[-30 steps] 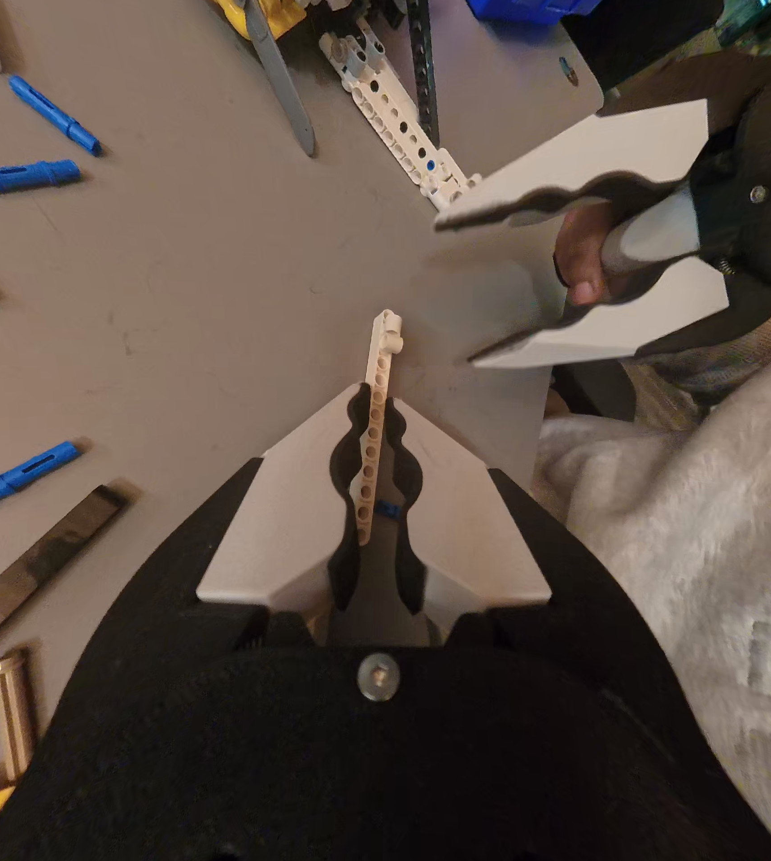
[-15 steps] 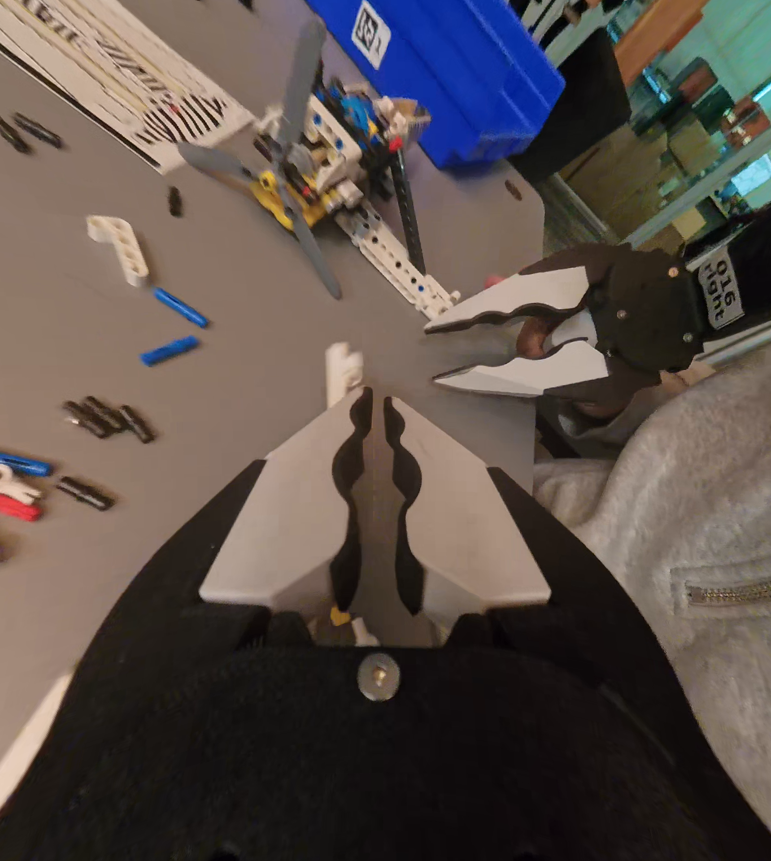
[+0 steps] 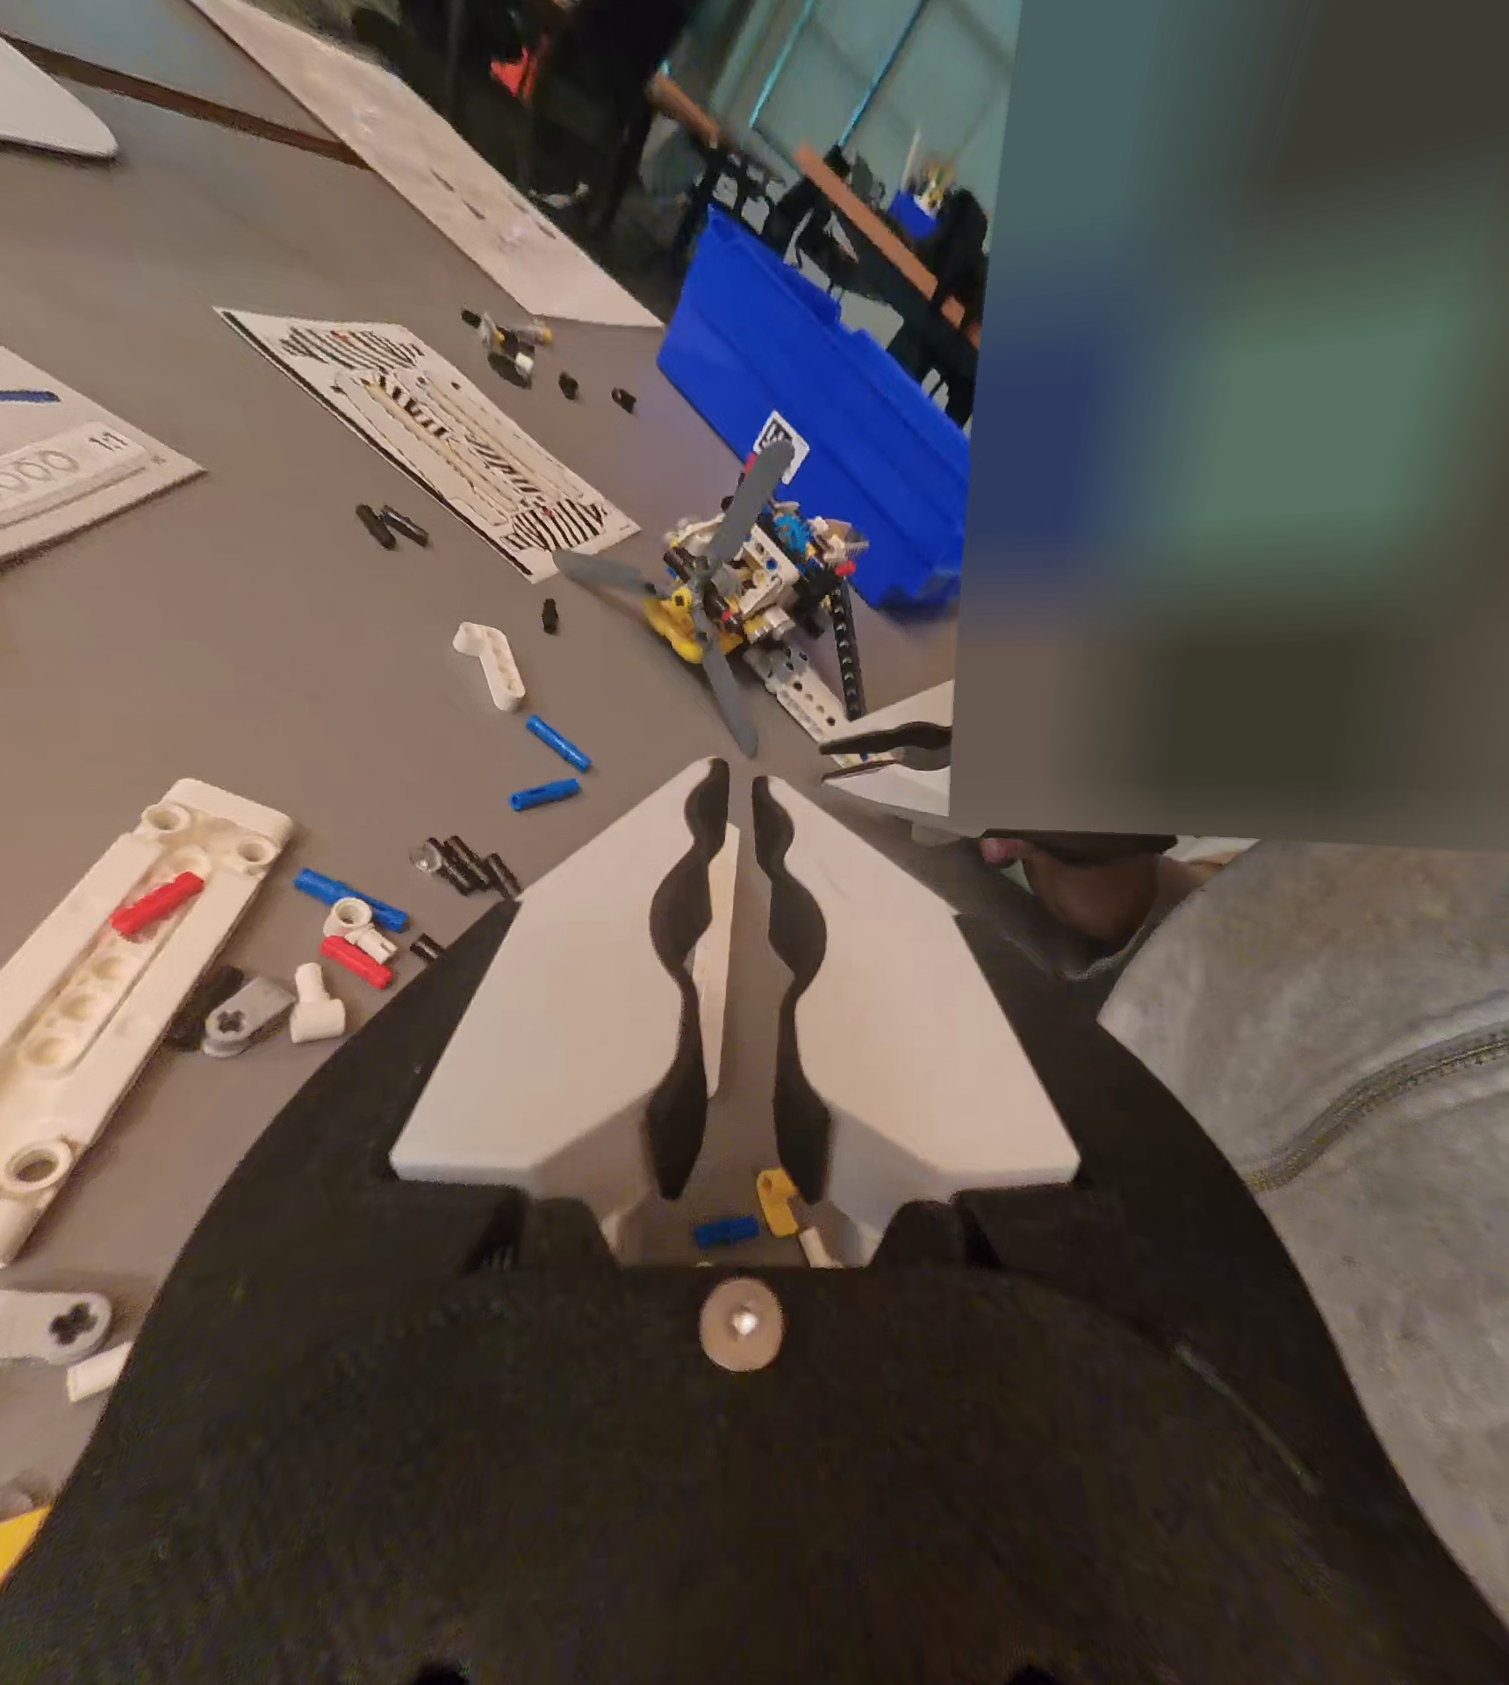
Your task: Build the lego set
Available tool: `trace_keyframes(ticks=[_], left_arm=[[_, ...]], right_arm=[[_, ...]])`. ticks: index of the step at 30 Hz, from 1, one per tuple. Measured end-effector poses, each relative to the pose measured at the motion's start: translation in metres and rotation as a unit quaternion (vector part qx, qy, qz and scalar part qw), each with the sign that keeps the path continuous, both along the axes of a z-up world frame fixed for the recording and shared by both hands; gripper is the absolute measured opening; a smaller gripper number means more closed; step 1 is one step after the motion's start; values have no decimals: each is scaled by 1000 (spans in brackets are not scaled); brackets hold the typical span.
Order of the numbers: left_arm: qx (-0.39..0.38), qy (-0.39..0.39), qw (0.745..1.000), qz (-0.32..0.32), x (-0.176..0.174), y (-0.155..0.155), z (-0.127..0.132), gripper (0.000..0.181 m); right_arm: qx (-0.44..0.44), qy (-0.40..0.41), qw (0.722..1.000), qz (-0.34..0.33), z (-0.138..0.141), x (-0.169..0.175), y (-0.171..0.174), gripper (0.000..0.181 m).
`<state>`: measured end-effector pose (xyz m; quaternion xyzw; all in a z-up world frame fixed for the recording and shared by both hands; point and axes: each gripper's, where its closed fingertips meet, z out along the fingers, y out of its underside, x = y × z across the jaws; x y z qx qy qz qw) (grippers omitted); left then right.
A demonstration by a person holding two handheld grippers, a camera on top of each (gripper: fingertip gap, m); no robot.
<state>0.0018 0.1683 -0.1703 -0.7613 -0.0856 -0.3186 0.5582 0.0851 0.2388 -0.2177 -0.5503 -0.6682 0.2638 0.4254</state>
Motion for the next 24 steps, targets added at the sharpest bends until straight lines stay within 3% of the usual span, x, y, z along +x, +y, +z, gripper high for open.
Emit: trace_keyframes(ticks=[4, 10, 14, 24], left_arm=[[-13, -5, 1000, -6, 3, 0, -6, 7], [-44, 72, 996, 8, 3, 2, -19, 6], [-39, 46, 998, 10, 2, 1, -18, 6], [-57, 63, 996, -1, 8, 2, -25, 8]], right_arm=[[-27, -6, 1000, 4, -2, -6, 2, 11], [-18, -9, 1000, 14, -3, -12, -1, 10], [-3, 1, 1000, 17, 0, -17, -2, 7], [-51, 96, 994, 30, 31, -30, 0, 0]])
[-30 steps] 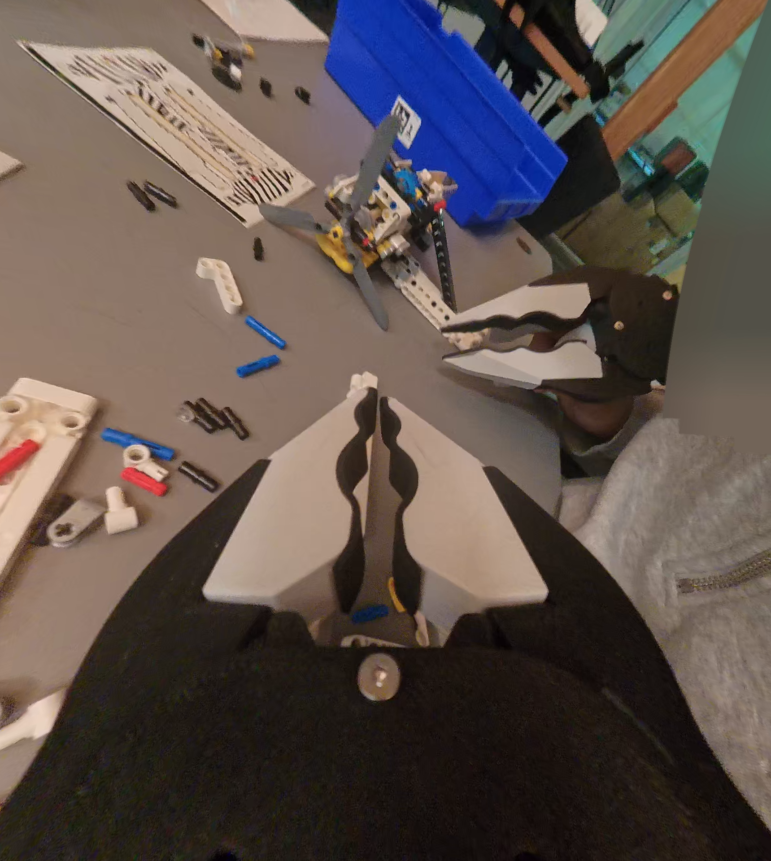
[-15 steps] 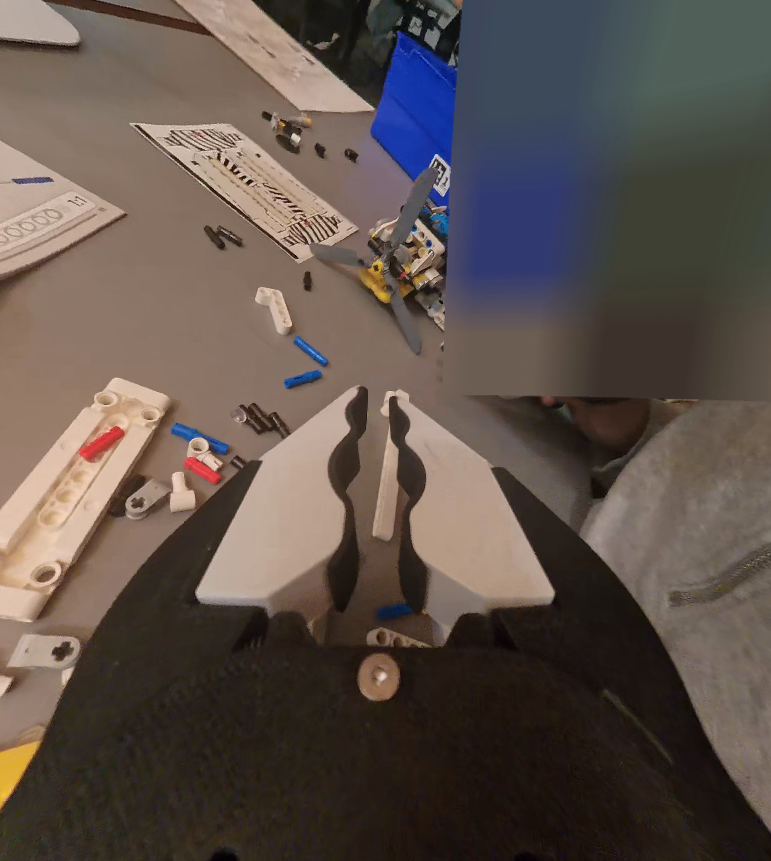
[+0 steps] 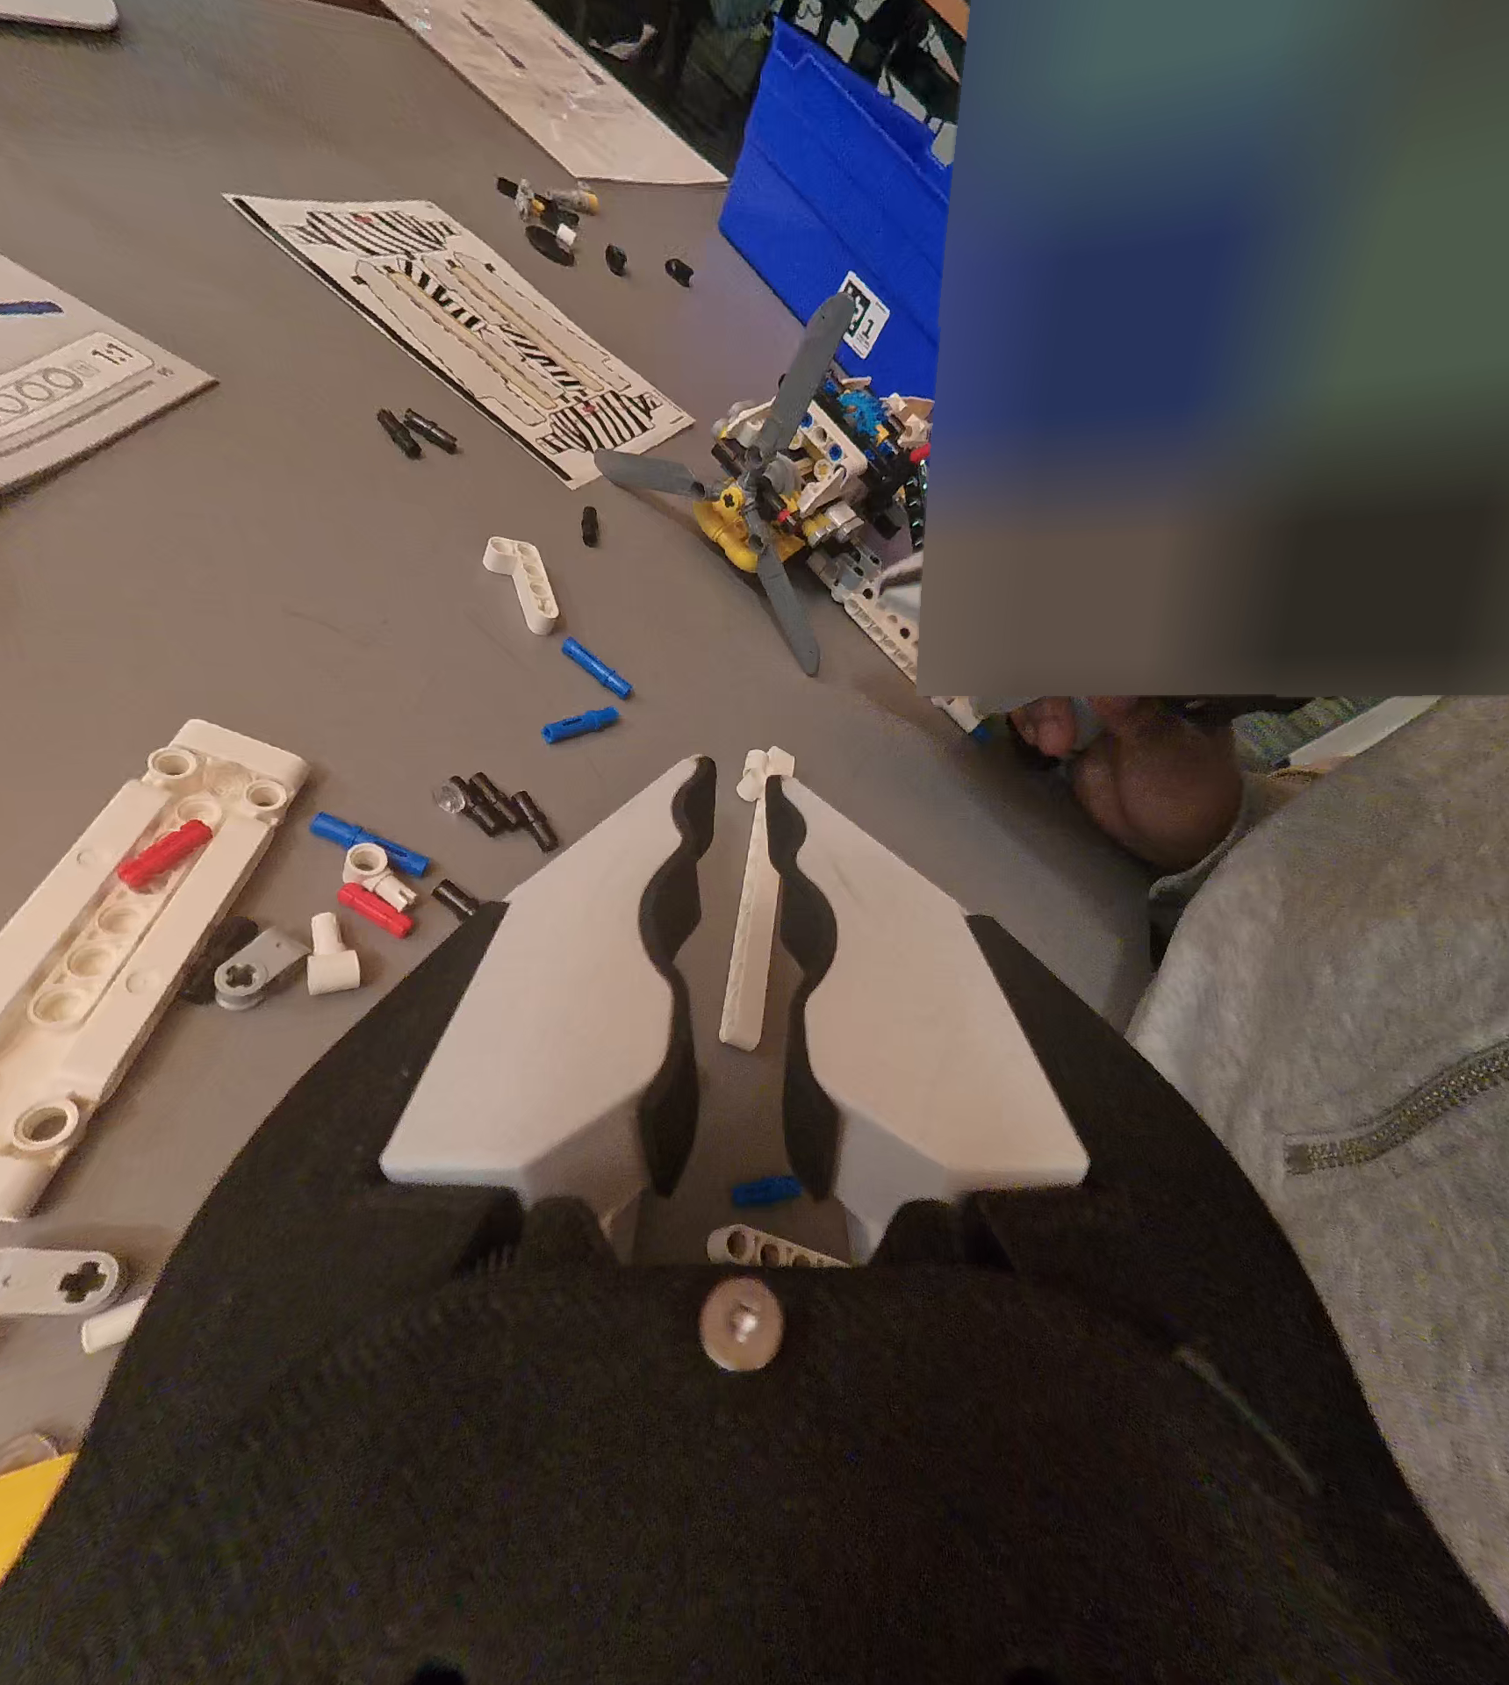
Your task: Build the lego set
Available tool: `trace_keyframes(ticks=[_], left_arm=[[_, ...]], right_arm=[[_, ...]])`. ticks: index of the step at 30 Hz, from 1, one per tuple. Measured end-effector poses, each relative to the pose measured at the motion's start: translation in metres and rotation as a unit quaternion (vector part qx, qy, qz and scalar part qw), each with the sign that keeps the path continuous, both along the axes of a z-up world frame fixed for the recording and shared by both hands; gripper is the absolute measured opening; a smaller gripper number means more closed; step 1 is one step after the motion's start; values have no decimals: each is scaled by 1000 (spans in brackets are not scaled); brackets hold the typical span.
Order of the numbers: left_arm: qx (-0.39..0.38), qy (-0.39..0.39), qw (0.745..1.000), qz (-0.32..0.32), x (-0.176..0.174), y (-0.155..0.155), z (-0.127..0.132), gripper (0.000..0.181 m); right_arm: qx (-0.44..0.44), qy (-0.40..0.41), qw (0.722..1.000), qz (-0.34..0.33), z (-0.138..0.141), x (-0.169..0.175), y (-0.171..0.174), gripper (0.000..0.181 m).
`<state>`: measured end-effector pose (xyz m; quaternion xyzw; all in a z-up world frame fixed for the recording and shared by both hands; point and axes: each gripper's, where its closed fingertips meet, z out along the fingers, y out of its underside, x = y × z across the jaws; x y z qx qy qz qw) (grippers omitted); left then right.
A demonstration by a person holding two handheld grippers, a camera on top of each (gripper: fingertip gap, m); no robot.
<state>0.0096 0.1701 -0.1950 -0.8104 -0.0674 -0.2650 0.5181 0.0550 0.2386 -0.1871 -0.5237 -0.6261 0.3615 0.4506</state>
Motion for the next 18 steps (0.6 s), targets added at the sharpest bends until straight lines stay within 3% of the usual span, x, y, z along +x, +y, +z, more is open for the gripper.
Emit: trace_keyframes(ticks=[7, 12, 18], left_arm=[[-14, 7, 1000, -5, 3, 1, -5, 8], [-18, 9, 1000, -5, 3, 2, -6, 8], [-16, 4, 1000, -4, 2, 1, -6, 8]], right_arm=[[-159, 156, 973, 54, 50, -9, -3, 1], [-268, 165, 946, 75, 54, -5, 1, 15], [-309, 155, 934, 90, 52, -5, 0, 22]])
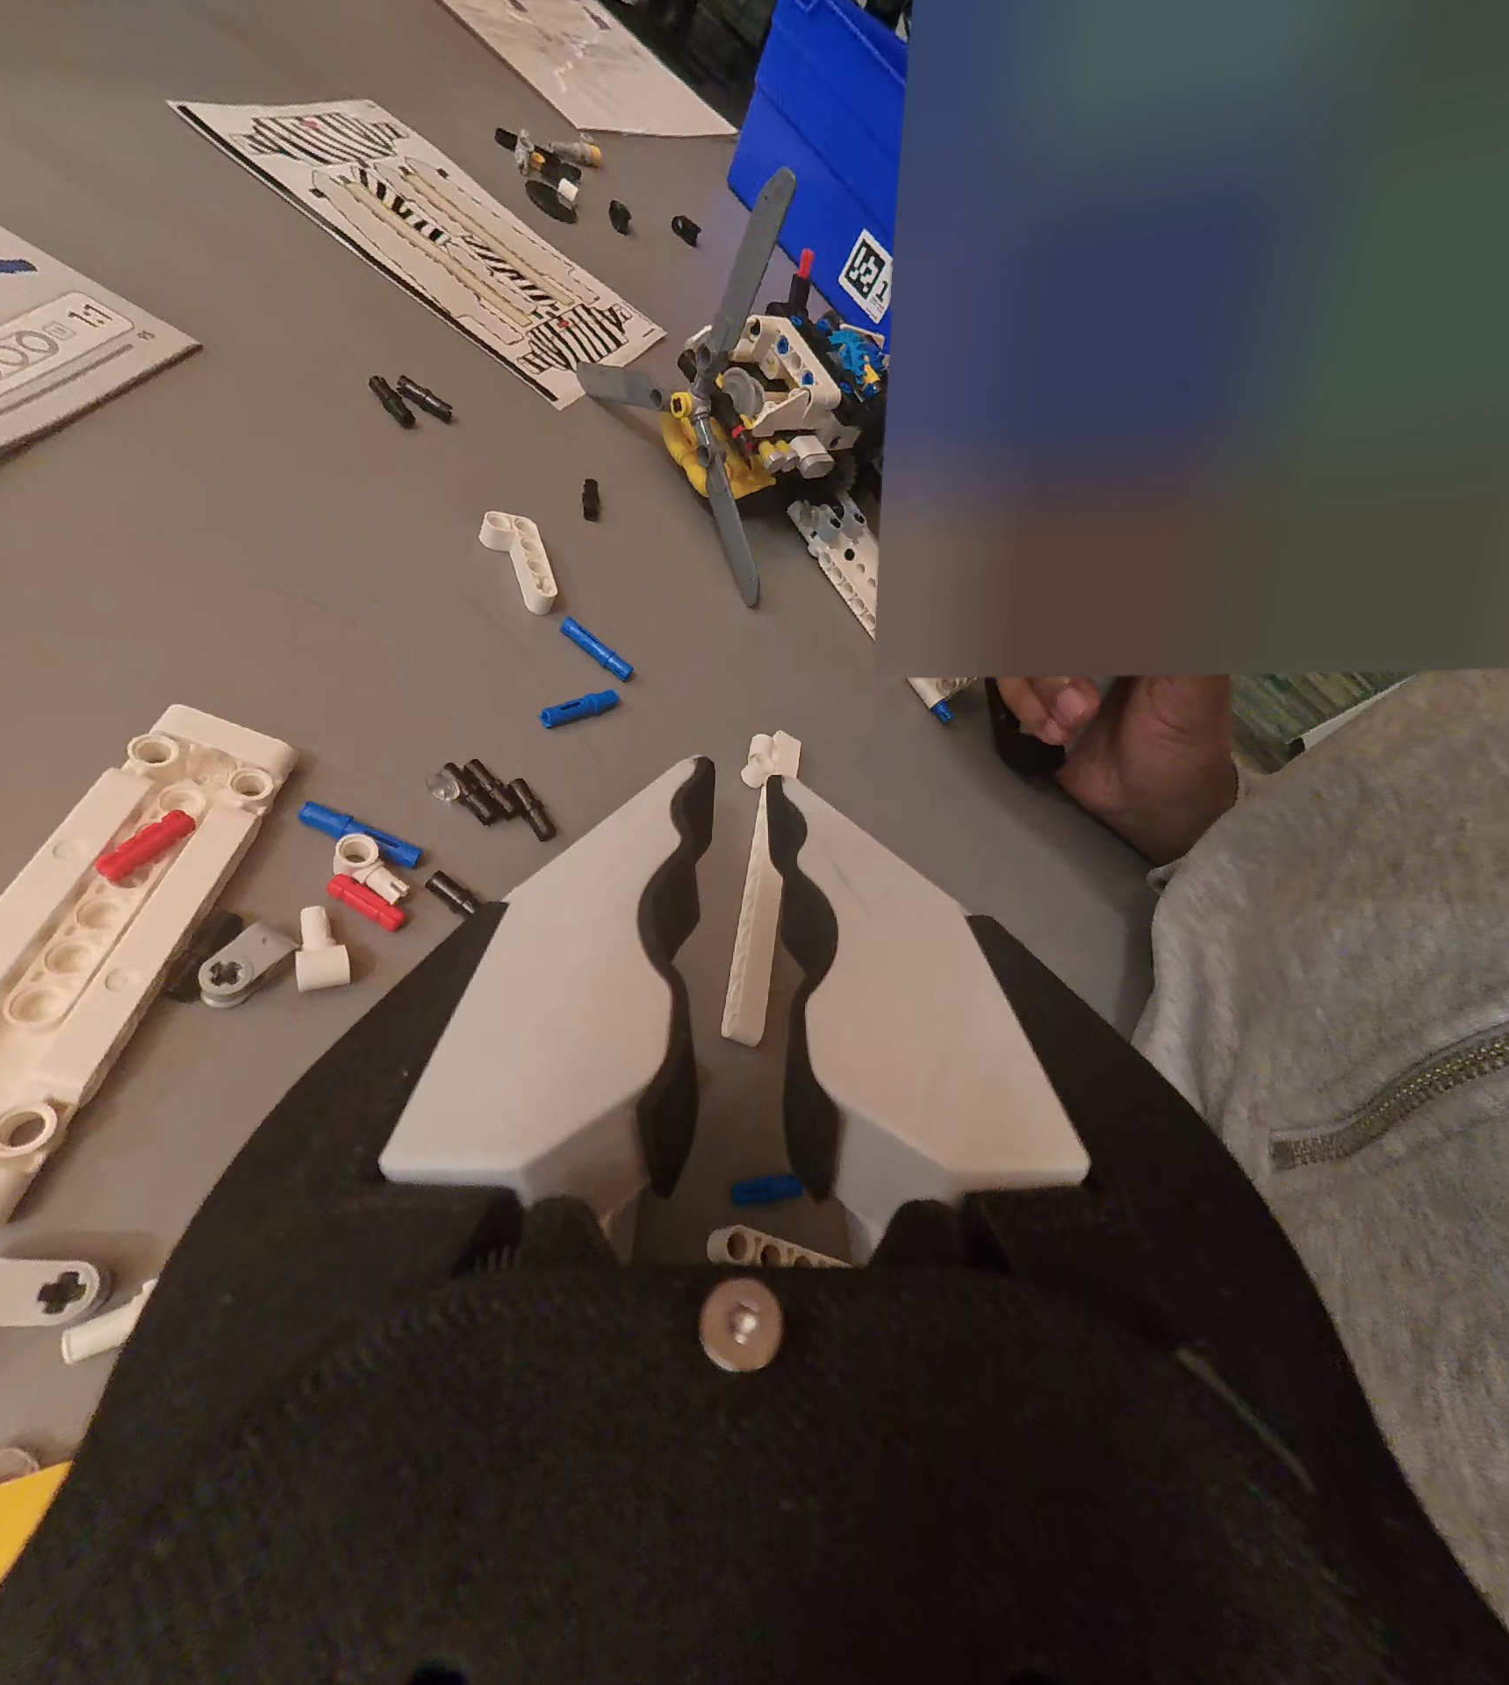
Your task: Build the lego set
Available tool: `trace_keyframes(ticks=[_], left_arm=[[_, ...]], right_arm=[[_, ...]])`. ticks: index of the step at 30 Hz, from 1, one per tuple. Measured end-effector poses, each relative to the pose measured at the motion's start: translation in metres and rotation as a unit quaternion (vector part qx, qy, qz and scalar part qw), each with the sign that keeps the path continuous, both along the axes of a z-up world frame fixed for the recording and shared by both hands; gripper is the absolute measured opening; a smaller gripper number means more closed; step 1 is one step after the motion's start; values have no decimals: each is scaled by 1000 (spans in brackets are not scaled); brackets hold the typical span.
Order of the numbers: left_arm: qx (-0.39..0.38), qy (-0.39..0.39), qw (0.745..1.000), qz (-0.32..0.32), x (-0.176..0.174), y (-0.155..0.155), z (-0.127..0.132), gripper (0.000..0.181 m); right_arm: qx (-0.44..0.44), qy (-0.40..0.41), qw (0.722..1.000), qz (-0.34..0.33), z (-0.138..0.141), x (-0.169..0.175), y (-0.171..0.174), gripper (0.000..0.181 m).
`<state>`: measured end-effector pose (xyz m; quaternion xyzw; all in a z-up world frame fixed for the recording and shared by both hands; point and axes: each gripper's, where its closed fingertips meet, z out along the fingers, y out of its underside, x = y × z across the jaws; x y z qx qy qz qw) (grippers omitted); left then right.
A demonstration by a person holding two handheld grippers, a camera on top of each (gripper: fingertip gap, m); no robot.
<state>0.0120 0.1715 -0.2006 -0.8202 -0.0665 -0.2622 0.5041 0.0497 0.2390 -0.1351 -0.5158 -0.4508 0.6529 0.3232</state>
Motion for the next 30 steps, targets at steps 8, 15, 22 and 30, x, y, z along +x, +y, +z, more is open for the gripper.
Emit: trace_keyframes(ticks=[8, 15, 22, 30], left_arm=[[-4, 1, 1000, -3, 1, 0, -1, 8], [-6, 1, 1000, -3, 1, 0, -2, 9], [-8, 0, 1000, -3, 1, 1, -3, 9], [-9, 0, 1000, -3, 1, 1, -3, 9]], right_arm=[[27, -5, 999, 18, -2, -1, -11, 26], [36, -9, 999, 23, -3, -2, -14, 26], [36, -9, 999, 24, -3, -2, -14, 27], [40, -13, 999, 27, -4, -3, -16, 27]])
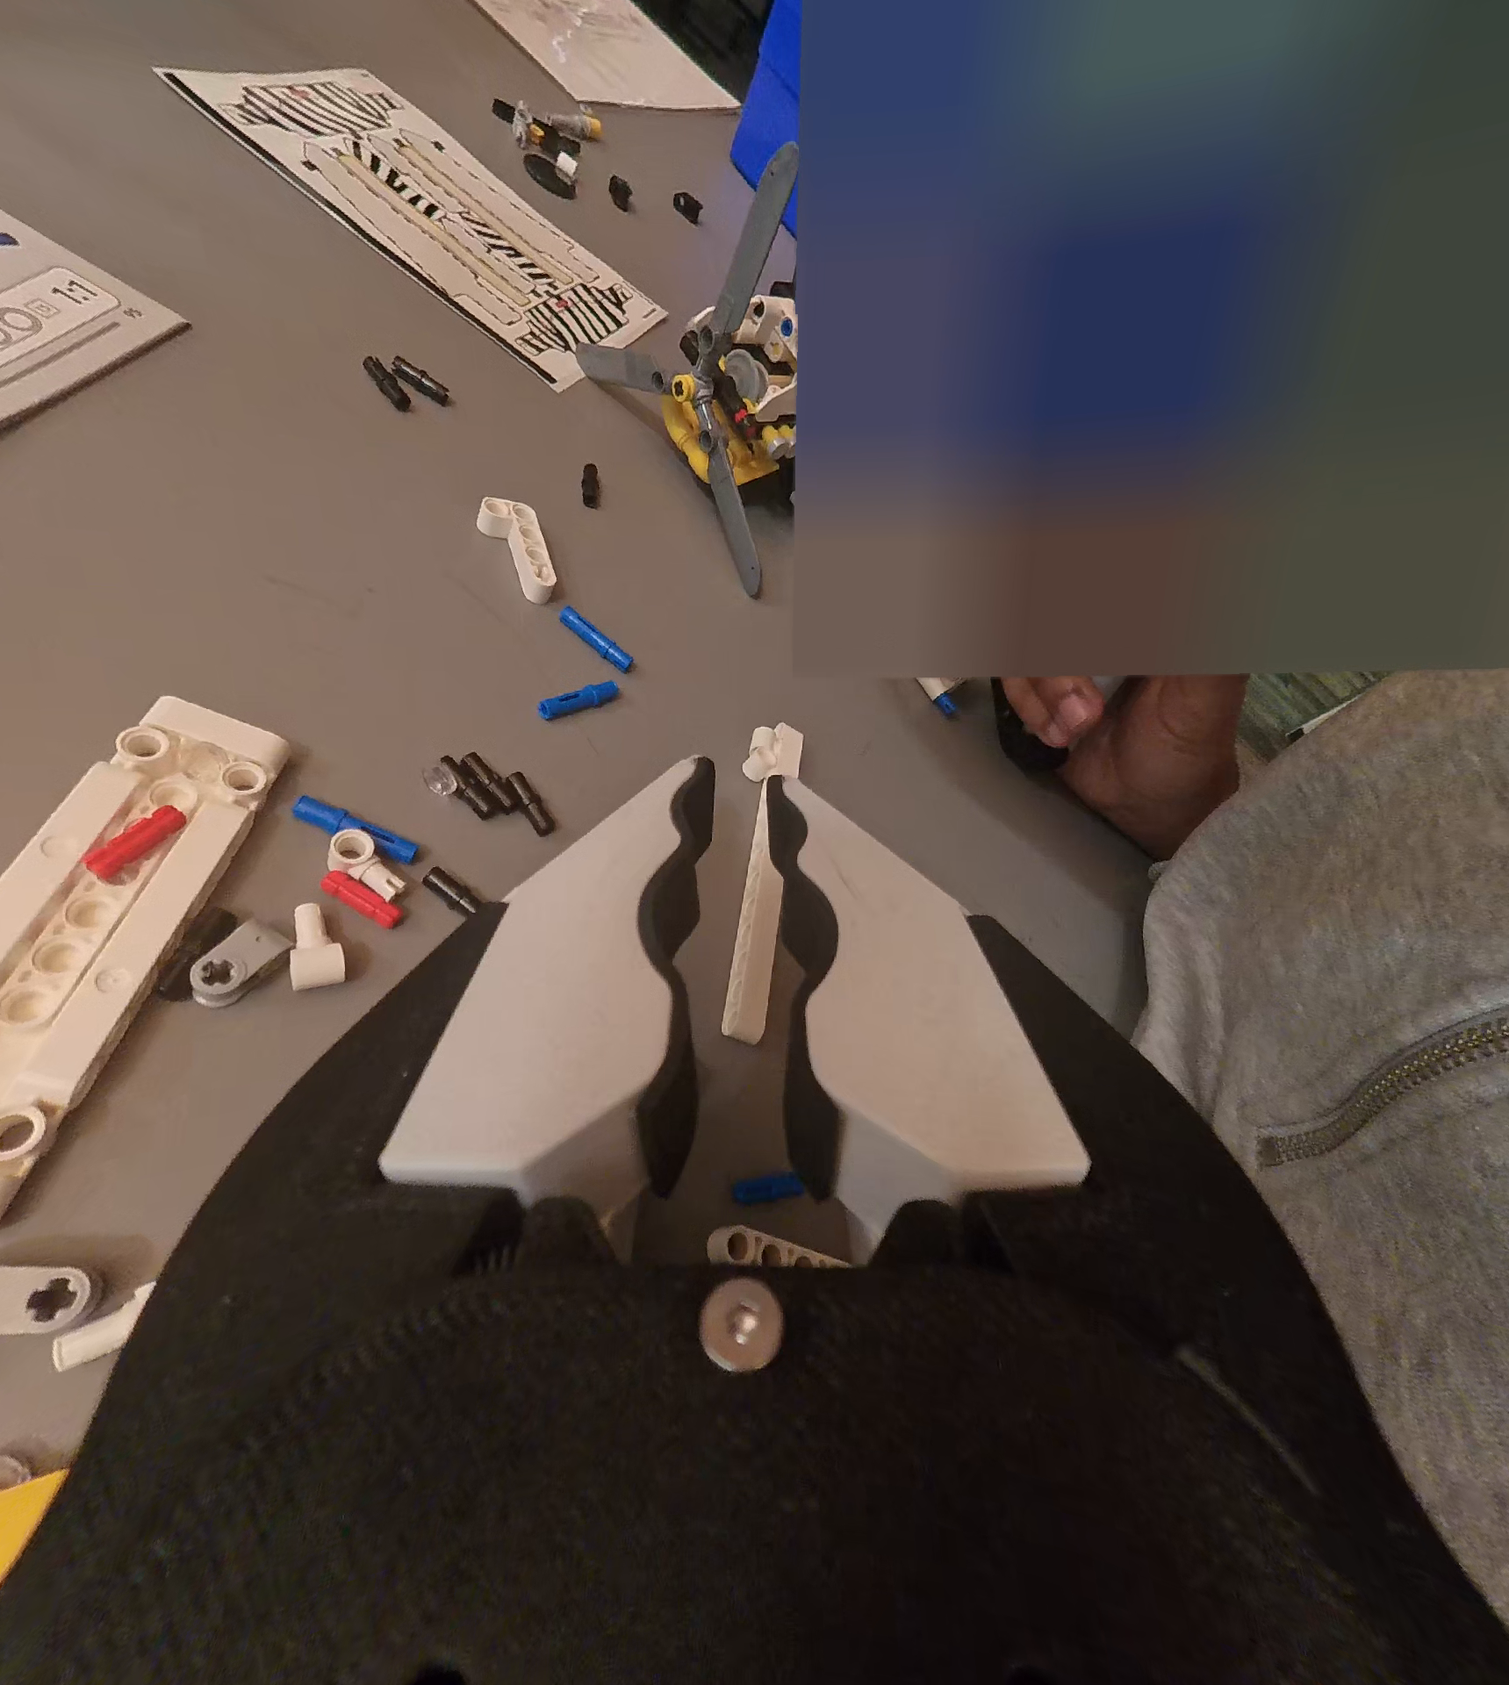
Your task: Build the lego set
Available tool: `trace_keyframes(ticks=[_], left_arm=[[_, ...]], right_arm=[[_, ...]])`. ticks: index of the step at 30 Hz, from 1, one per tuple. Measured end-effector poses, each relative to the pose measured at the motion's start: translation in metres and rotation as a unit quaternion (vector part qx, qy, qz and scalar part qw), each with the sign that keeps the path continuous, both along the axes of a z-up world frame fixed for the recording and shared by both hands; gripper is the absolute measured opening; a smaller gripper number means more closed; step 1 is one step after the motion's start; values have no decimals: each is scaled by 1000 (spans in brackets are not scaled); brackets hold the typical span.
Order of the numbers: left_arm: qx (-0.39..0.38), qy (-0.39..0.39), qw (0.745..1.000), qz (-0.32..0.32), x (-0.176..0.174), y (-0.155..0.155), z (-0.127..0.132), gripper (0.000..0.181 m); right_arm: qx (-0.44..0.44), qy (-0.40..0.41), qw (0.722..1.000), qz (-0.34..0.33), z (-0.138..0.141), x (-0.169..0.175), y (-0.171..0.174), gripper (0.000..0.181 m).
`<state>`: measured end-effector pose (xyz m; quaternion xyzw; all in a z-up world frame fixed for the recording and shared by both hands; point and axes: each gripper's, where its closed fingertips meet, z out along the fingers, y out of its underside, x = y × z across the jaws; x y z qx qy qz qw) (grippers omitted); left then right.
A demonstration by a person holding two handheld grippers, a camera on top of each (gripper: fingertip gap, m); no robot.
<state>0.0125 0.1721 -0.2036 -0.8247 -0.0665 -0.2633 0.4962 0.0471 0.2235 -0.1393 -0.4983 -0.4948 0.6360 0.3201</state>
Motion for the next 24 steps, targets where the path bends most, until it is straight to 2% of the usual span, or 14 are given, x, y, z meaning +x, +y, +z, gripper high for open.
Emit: trace_keyframes(ticks=[24], left_arm=[[-4, -3, 1000, 1, 0, 0, -1, 9]], right_arm=[[1, -3, 1000, 3, -1, -1, -1, 27]])
